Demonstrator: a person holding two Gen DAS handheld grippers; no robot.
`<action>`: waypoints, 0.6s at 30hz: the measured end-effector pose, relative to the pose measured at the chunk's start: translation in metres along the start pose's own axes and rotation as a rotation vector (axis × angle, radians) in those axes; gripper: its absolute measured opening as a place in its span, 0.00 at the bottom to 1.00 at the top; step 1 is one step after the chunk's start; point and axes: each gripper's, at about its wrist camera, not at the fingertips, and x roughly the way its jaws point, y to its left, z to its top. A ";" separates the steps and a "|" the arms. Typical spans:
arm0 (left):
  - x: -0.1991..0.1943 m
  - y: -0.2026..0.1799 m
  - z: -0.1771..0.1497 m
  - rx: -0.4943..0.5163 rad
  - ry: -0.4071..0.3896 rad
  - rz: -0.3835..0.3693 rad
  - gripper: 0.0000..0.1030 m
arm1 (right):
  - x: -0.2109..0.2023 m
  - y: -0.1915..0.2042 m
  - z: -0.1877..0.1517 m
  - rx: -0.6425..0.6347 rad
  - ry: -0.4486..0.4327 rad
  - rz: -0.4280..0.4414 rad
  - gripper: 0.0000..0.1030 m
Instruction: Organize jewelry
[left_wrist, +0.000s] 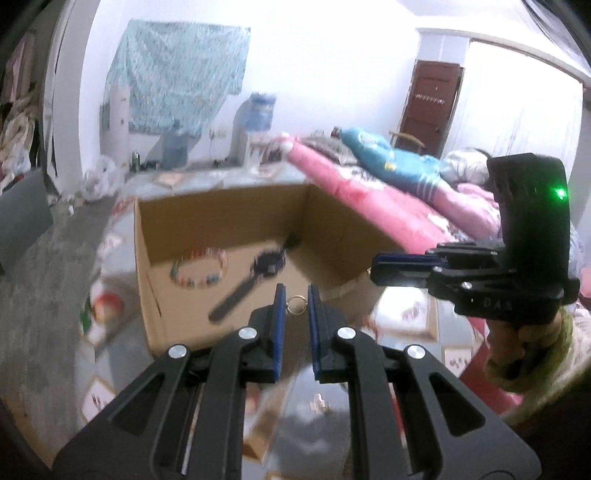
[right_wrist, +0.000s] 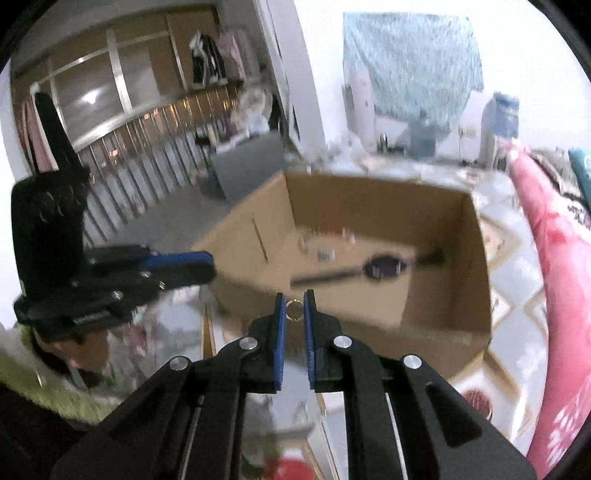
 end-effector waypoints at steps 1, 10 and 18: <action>0.006 0.002 0.008 -0.002 -0.001 0.005 0.10 | 0.008 -0.002 0.004 0.014 -0.001 -0.011 0.09; 0.074 0.015 0.024 -0.018 0.132 0.054 0.11 | 0.062 -0.030 0.010 0.141 0.106 -0.077 0.10; 0.091 0.019 0.016 -0.021 0.175 0.117 0.24 | 0.066 -0.039 0.005 0.177 0.113 -0.091 0.10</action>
